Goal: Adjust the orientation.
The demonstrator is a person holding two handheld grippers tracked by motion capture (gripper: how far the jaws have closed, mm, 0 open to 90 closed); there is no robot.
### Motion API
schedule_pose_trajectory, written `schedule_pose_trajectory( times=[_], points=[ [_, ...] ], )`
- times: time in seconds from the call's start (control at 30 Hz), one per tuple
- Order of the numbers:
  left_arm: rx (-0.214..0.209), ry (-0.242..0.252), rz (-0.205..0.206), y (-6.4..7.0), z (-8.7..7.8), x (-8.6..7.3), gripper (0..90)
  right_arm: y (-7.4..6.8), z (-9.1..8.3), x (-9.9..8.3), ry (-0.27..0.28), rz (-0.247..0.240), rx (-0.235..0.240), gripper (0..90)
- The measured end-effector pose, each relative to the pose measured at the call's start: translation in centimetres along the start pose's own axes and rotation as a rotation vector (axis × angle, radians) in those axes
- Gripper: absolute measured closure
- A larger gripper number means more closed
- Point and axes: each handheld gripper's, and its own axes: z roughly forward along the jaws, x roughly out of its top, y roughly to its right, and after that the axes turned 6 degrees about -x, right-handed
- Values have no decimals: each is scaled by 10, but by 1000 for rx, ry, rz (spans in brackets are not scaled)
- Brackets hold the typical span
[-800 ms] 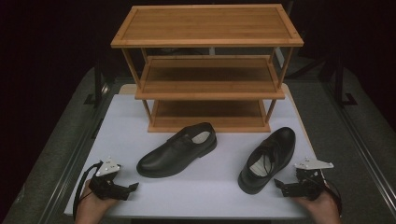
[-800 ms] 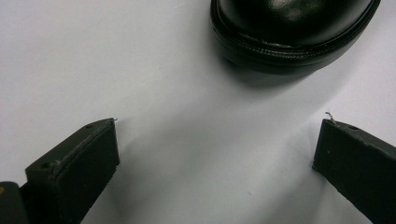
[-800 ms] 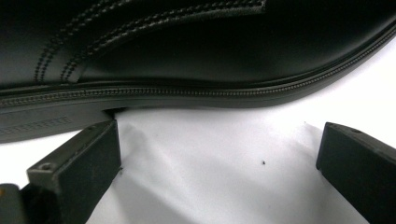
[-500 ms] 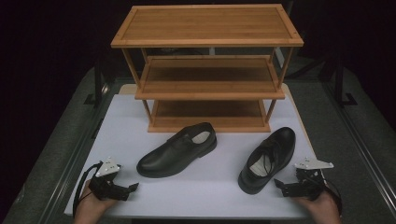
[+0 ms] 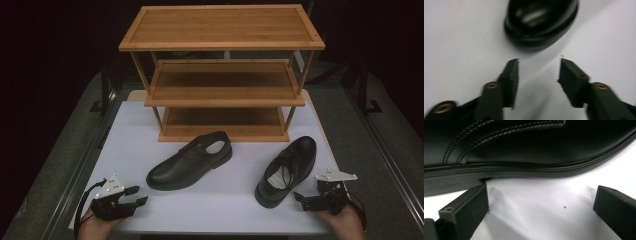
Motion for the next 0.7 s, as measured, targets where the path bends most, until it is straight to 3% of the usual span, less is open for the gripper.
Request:
schedule_pose_trajectory(
  times=[0.1,0.27,0.5,0.7],
  points=[
    [-38,23,-6,5,1,6,673,0,0,0,0,1,0,0],
    [-82,22,0,11,7,16,883,0,0,0,-1,1,0,0],
    [-71,8,28,10,19,26,898,0,0,0,-1,0,0,0],
    [-62,0,13,2,25,27,898,0,0,0,-1,0,0,0]
  ],
)
